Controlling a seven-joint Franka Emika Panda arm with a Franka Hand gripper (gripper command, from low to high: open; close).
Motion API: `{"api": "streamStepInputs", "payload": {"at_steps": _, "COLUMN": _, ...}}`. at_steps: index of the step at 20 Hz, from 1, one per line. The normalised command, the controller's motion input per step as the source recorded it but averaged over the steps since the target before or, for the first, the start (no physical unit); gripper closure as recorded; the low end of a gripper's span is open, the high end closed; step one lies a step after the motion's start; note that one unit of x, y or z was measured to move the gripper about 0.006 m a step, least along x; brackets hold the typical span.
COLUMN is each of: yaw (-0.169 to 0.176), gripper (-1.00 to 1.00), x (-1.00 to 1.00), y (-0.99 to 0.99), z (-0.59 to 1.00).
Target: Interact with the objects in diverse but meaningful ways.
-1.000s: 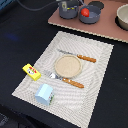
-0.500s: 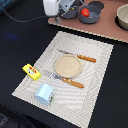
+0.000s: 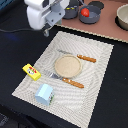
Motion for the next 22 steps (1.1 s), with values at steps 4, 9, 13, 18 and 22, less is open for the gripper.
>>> {"api": "streamStepInputs", "payload": {"at_steps": 4, "yaw": -0.051, "gripper": -1.00, "x": 0.32, "y": -0.75, "z": -0.09}}
{"api": "streamStepInputs", "payload": {"at_steps": 9, "yaw": -0.024, "gripper": -1.00, "x": 0.58, "y": -0.42, "z": -0.16}}
{"api": "streamStepInputs", "payload": {"at_steps": 13, "yaw": -0.003, "gripper": -1.00, "x": 0.42, "y": -0.29, "z": -0.28}}
{"api": "streamStepInputs", "payload": {"at_steps": 18, "yaw": 0.000, "gripper": -1.00, "x": -0.06, "y": -0.31, "z": -0.37}}
{"api": "streamStepInputs", "payload": {"at_steps": 22, "yaw": 0.000, "gripper": -1.00, "x": -0.43, "y": -0.27, "z": -0.31}}
